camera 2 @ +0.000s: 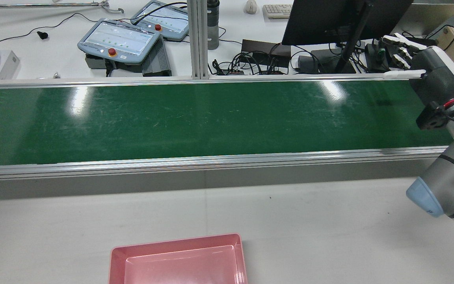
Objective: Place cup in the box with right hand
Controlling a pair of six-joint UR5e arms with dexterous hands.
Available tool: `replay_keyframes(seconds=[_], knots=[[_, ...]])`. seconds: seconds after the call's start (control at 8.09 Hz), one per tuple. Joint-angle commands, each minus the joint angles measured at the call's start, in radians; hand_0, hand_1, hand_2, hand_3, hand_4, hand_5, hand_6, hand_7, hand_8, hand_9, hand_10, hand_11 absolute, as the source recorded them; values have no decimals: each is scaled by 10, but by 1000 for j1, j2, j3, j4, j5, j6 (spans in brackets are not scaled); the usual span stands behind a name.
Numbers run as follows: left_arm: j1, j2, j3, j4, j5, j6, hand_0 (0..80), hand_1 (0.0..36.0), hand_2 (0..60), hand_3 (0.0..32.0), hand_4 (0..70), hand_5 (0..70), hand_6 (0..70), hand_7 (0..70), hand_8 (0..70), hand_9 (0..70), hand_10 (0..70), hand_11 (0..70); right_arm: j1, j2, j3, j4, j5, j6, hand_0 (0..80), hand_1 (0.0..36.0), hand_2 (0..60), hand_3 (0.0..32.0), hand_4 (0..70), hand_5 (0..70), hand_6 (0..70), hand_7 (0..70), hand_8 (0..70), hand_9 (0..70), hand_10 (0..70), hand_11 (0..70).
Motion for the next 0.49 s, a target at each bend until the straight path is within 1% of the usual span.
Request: replay_keyframes(seconds=[0.0,0.12,0.25,0.37], knots=[[0,0,0,0,0,0,0,0,0,0,0,0,0,0,0,0,0,0,6,0,-2,0,-2,-1,623,175,0,0,172,75,52,115,31,70,33,73],[1,0,0,0,0,0,0,0,0,0,0,0,0,0,0,0,0,0,9,1,-2,0,-2,0,615,185,35,0,158,75,52,115,31,71,33,73],[0,0,0,0,0,0,0,0,0,0,0,0,0,0,0,0,0,0,12,1,-2,0,-2,-1,627,168,0,0,179,75,52,113,32,71,33,74],[0,0,0,0,0,0,0,0,0,0,0,0,0,0,0,0,0,0,14,0,-2,0,-2,0,623,172,0,0,175,75,52,115,31,70,33,73]])
